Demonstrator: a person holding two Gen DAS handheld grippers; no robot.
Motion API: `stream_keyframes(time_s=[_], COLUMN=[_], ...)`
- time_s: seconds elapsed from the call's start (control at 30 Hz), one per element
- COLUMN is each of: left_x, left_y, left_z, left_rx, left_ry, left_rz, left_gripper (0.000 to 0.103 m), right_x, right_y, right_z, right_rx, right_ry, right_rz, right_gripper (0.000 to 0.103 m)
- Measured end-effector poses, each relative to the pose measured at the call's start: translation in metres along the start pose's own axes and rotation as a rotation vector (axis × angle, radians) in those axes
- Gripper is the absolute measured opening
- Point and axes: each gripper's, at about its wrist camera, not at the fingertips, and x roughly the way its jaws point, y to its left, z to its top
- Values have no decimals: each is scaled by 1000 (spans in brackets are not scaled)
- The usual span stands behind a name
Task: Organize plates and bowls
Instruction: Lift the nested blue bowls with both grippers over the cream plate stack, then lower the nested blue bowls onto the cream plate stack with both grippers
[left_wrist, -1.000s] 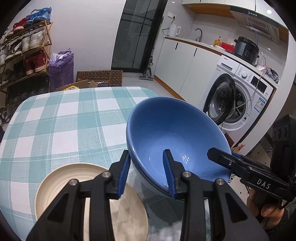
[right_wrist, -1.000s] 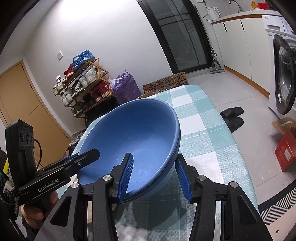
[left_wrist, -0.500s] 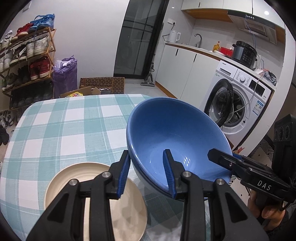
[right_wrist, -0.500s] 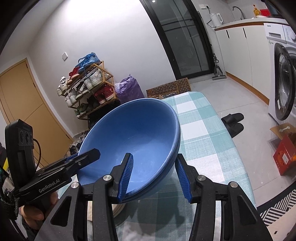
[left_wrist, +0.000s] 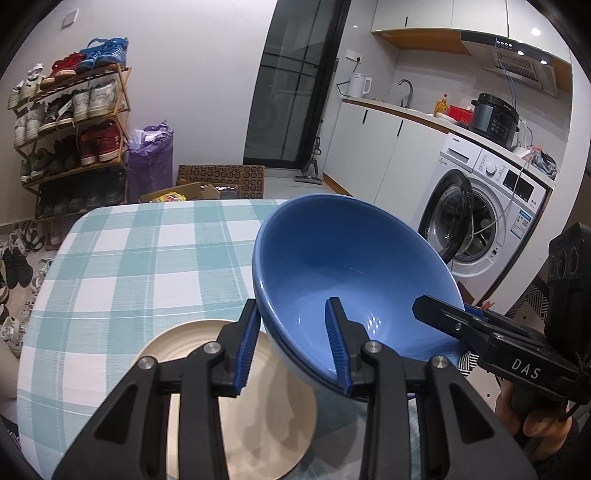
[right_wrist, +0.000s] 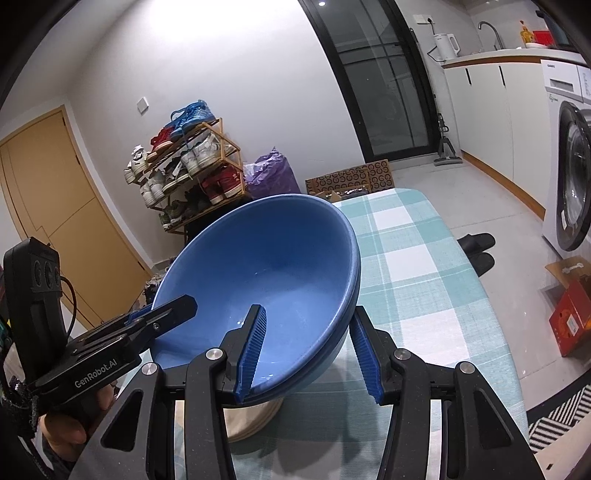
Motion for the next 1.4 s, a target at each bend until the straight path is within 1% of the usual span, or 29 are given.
stream_keyframes(time_s=[0.2, 0.67, 0.93, 1.4], left_x=[-14, -34, -31, -19], left_y=[14, 49, 68, 92], left_z=[-3, -11, -18, -36], left_rx=[-14, -43, -67, -96], left_ry=[-14, -27, -14, 14], left_rz=[23, 98, 124, 146], left_gripper=[35, 35, 35, 35], right_x=[3, 29, 48, 78], right_y=[21, 62, 76, 82], right_z=[0, -3, -10, -28], right_rx=[-27, -70, -86, -87], right_ry=[4, 42, 77, 130], right_rz=[15, 70, 89, 110], right_gripper=[49, 49, 49, 49])
